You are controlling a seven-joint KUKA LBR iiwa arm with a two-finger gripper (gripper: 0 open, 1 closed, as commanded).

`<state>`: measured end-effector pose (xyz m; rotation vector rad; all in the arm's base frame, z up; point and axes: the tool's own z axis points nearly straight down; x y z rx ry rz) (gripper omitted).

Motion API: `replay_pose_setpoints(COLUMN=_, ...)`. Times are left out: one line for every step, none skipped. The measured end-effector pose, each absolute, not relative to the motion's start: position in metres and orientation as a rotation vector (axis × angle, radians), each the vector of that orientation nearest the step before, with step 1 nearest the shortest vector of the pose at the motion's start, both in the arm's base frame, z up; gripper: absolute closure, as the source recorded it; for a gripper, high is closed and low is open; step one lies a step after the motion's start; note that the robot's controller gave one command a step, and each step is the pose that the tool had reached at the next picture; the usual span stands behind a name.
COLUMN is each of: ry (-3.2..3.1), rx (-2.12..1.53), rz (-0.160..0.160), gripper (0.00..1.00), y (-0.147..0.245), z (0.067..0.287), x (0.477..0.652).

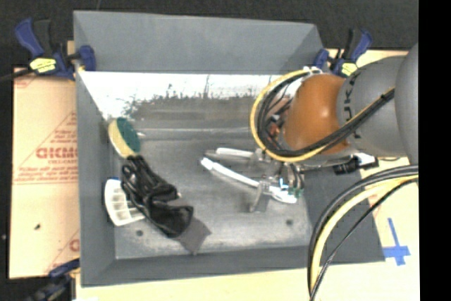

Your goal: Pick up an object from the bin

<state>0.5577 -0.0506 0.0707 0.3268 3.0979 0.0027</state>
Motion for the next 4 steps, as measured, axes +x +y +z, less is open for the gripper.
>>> replay_pose_setpoints(ry=3.121, rx=0.031, rz=-0.005, gripper=1.00, y=-0.088, z=0.071, x=0.554)
replay_pose_setpoints(ry=3.121, rx=0.031, rz=-0.005, gripper=1.00, y=-0.088, z=0.071, x=0.554)
replay_pose_setpoints(ry=3.112, rx=0.007, rz=-0.009, gripper=1.00, y=-0.088, z=0.147, x=0.569)
replay_pose_setpoints(ry=3.133, rx=0.001, rz=-0.004, gripper=1.00, y=-0.101, z=0.243, x=0.559)
